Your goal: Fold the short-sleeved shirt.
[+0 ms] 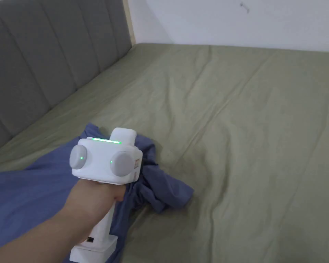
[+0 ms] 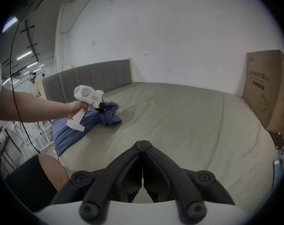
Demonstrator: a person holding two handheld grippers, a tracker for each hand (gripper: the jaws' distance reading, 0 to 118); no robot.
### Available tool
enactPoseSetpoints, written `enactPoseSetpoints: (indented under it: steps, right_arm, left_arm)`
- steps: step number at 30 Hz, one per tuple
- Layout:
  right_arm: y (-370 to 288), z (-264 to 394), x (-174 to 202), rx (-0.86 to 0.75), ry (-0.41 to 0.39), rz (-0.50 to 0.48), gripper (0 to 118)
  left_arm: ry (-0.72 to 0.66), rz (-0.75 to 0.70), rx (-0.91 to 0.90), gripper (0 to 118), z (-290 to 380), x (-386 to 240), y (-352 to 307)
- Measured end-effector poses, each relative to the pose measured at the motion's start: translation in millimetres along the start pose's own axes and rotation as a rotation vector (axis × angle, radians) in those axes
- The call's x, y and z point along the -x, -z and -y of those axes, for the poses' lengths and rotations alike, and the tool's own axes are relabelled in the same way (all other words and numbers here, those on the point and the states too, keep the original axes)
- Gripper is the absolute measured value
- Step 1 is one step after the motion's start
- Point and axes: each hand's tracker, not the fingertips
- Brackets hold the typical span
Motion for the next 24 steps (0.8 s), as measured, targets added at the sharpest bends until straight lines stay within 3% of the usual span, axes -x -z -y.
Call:
enactPoseSetpoints:
  steps: [2, 3, 6, 11, 15, 18, 24]
  right_arm:
    - [-12.6, -5.4, 0.0, -0.02, -0.004, 0.027, 0]
    - [-20.2, -7.4, 0.6, -0.04, -0.026, 0.045, 0]
    - [-42.5, -11.6, 0.5, -0.06, -0.043, 0.063, 0]
    - [-93.8, -19.3, -5.6, -0.129, -0.003, 0.157, 0]
    - [-138.1, -18.6, -8.4, -0.146, 0.013, 0.216, 0]
    - [-174.3, -14.7, -7.9, -0.155, 0.012, 0.284, 0]
    - [-223.2, -2.8, -8.6, -0.179, 0.066, 0.419, 0]
  left_arm:
    - [-0.008, 0.013, -0.007, 2, -25.2, -0.9, -16.7]
    - [0.022, 0.009, -0.129, 2, -22.2, -27.8, -80.8]
    - [0.075, 0.06, -0.232, 2, -37.5, -67.8, -143.8]
    - [0.211, 0.368, -0.32, 2, -50.4, -160.2, -222.4]
    - [0.354, 0.585, -0.386, 2, -32.9, -278.2, -277.3]
    - [0.445, 0.699, -0.311, 2, -13.3, -370.2, -287.1]
    - [0.496, 0.852, -0.145, 2, 67.4, -528.3, -290.7]
